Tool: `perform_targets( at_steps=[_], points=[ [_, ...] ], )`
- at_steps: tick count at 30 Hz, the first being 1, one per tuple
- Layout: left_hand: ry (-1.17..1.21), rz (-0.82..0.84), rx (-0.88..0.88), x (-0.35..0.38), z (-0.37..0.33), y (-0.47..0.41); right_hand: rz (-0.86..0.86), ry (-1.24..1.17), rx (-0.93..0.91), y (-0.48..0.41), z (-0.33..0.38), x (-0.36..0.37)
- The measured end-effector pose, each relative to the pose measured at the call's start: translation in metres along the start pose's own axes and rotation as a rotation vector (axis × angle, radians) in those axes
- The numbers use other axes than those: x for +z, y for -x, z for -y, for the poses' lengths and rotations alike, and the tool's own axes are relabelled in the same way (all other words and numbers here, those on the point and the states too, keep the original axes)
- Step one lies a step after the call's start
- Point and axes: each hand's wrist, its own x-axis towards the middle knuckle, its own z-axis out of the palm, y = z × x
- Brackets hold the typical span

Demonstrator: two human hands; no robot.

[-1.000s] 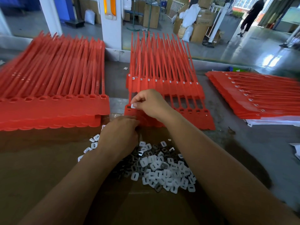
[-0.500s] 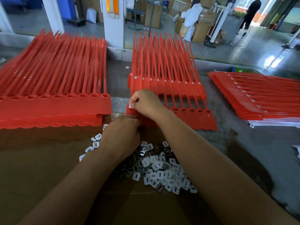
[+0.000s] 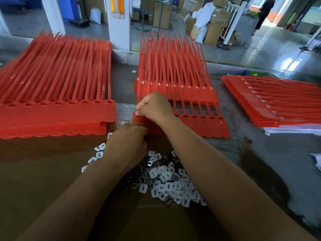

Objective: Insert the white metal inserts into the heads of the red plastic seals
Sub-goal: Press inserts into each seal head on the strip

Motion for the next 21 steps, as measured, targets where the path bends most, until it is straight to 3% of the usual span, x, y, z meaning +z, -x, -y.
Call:
perform_targets(
  at_steps=[6,12,21],
  points=[
    [0.016,-0.019,-0.004,0.000,0.000,0.001,0.074,0.013,0.089,-0.010,0.004,-0.001],
    [0.011,-0.023,-0.023,0.000,0.001,0.001,0.042,-0.006,0.120,-0.014,0.005,0.002],
    [0.031,-0.009,0.002,-0.003,0.000,0.001,0.030,-0.004,-0.009,-0.007,-0.006,0.001]
  ],
)
